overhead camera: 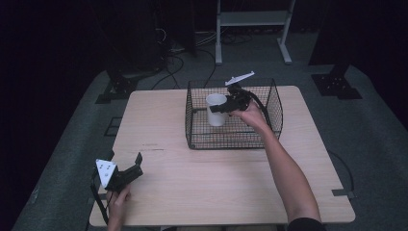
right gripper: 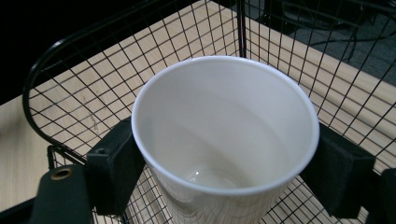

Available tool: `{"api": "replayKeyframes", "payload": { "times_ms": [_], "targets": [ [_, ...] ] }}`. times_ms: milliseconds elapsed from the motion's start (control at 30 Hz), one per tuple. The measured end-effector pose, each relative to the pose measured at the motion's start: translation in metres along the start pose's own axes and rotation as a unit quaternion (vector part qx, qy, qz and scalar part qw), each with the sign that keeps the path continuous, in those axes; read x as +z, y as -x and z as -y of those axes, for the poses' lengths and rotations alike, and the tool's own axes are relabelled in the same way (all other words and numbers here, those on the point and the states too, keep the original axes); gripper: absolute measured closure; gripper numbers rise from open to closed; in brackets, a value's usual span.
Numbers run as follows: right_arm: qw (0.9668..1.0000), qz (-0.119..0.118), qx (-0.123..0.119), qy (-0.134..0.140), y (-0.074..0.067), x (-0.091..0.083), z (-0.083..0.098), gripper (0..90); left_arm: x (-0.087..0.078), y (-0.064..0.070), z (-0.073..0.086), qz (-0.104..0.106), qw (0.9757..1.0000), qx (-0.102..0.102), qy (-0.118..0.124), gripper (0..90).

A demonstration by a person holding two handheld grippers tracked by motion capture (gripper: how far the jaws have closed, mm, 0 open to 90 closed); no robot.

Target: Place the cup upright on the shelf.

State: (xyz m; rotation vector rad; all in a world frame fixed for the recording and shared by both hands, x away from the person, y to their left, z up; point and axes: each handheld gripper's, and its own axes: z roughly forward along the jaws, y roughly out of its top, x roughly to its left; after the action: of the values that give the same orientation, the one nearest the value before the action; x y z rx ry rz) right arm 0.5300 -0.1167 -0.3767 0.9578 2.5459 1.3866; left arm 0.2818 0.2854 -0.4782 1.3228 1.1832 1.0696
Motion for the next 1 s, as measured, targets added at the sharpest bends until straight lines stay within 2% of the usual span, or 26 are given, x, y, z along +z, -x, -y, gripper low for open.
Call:
{"api": "replayKeyframes", "payload": {
  "times_ms": [367, 800, 1000],
  "targets": [
    [0.9993, 0.006, 0.004, -0.038, 0.007, 0.016, 0.007, 19.8, 0.000, 0.000, 0.000, 0.000, 1.0000, 0.000, 0.000, 0.0],
    [0.9983, 0.012, 0.004, -0.056, 0.011, 0.020, 0.011, 19.6, 0.000, 0.000, 0.000, 0.000, 1.0000, -0.001, 0.000, 0.0],
    [0.9974, 0.017, -0.004, -0.070, 0.010, 0.022, 0.012, 19.4, 0.000, 0.000, 0.000, 0.000, 1.0000, -0.001, 0.000, 0.0]
  ]
}}
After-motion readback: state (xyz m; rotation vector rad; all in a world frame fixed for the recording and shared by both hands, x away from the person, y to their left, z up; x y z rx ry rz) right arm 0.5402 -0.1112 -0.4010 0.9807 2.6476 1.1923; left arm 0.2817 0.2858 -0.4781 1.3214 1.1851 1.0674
